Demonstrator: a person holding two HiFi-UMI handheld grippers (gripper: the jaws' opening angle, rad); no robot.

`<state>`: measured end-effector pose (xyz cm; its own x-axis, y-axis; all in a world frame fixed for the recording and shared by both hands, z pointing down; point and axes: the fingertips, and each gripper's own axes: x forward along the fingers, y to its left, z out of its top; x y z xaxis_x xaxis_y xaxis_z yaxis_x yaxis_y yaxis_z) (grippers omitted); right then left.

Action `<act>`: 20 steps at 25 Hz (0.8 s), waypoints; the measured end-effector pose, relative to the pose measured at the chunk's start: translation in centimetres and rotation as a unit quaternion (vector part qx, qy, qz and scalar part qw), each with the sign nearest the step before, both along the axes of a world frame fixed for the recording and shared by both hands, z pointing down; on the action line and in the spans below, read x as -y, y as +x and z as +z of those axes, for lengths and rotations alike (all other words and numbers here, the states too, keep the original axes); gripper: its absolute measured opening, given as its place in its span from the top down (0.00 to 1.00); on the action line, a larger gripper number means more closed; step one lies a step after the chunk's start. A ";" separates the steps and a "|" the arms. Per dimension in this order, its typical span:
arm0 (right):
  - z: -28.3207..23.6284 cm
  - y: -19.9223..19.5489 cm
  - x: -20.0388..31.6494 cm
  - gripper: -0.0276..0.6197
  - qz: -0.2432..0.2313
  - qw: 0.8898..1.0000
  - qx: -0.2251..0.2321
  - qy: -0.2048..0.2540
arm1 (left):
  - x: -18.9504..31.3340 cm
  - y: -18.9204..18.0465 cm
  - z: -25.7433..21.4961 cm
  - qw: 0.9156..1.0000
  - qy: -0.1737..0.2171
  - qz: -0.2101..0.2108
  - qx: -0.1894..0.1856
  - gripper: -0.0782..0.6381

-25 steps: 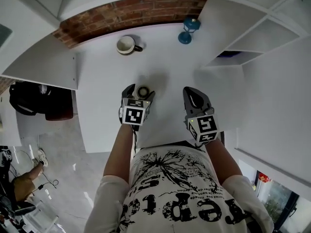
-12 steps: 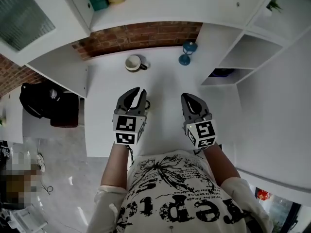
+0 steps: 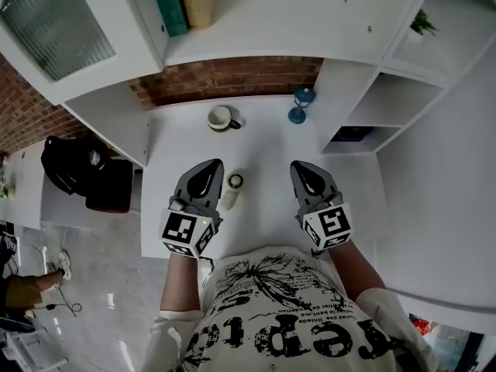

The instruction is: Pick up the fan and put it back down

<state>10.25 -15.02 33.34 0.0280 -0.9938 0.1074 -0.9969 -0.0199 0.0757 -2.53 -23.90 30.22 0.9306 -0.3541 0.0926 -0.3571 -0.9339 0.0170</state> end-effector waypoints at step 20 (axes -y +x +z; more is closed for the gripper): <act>-0.7 -0.4 -1.0 0.94 -0.010 1.000 0.003 -0.001 | -1.7 0.3 0.2 0.999 0.013 0.037 -0.006 0.87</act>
<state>9.89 -14.00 32.64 0.0069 -0.9939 0.1098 -0.9975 0.0009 0.0704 -2.22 -22.21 30.44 0.9553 -0.2863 0.0733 -0.2867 -0.9580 -0.0049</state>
